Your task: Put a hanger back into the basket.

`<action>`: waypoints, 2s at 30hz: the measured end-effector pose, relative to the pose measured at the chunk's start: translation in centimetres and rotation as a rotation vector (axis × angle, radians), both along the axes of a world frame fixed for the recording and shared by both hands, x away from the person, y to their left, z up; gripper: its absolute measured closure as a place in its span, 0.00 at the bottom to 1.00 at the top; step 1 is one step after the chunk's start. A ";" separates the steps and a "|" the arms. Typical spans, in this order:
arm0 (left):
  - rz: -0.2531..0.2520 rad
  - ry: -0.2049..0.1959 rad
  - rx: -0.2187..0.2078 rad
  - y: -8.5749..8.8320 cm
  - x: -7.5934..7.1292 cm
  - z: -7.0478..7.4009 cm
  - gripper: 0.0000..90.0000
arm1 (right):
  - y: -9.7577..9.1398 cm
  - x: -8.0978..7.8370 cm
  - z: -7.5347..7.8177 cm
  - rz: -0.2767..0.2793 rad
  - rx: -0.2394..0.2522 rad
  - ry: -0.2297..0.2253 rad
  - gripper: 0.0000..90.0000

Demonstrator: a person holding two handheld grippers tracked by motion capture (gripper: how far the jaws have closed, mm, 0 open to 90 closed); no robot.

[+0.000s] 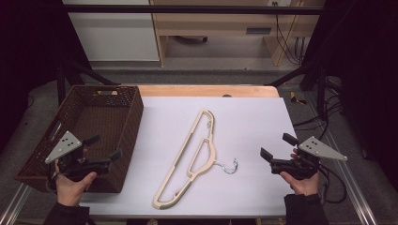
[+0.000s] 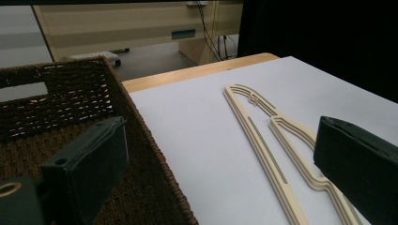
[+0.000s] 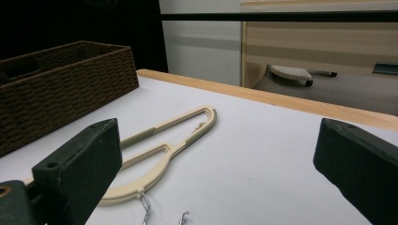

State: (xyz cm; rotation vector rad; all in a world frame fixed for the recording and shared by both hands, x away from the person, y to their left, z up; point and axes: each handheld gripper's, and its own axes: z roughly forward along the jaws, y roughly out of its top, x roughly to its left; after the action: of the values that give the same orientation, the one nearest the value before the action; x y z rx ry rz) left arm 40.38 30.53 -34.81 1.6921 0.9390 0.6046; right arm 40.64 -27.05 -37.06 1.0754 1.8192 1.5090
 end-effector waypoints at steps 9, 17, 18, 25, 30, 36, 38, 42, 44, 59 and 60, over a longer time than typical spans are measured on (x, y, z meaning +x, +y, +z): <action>-0.047 0.018 0.043 -2.3 0.2 0.1 0.04 | 0.5 0.1 -0.1 0.014 -0.021 0.004 0.02; -0.093 0.045 0.087 -4.6 0.3 0.1 0.05 | 1.1 0.2 -0.3 0.031 -0.038 0.017 0.03; -0.100 0.052 0.094 -4.8 0.3 0.1 0.05 | 1.1 0.3 -0.3 0.035 -0.043 0.017 0.03; -0.161 0.103 0.131 -7.2 0.5 -0.9 0.07 | 1.4 0.3 -0.3 0.048 -0.048 0.019 0.03; -0.197 0.149 0.170 -9.0 0.6 -1.9 0.08 | 1.6 0.3 -0.4 0.056 -0.053 0.023 0.03; -0.246 0.205 0.229 -11.1 0.4 -3.1 0.13 | 1.7 0.3 -0.4 0.059 -0.056 0.027 0.03; -0.262 0.227 0.255 -11.9 0.3 -3.7 0.15 | 1.7 0.3 -0.4 0.058 -0.055 0.029 0.03; -0.304 0.273 0.292 -13.3 0.2 -4.7 0.19 | 1.8 0.4 -0.5 0.060 -0.058 0.033 0.04; -0.318 0.298 0.302 -13.9 0.1 -5.2 0.22 | 1.8 0.4 -0.5 0.062 -0.059 0.037 0.04; -0.402 0.462 0.395 -17.8 0.8 -8.9 0.48 | 2.6 0.7 -0.9 0.082 -0.073 0.061 0.04; -0.405 0.469 0.405 -18.0 0.9 -9.2 0.49 | 2.6 0.7 -1.0 0.084 -0.077 0.063 0.04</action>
State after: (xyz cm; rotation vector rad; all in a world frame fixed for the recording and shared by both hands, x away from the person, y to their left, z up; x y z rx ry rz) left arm 41.23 12.49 -44.00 2.3761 0.7848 0.1237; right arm 41.31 -24.45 -38.02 1.0328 1.9713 1.4547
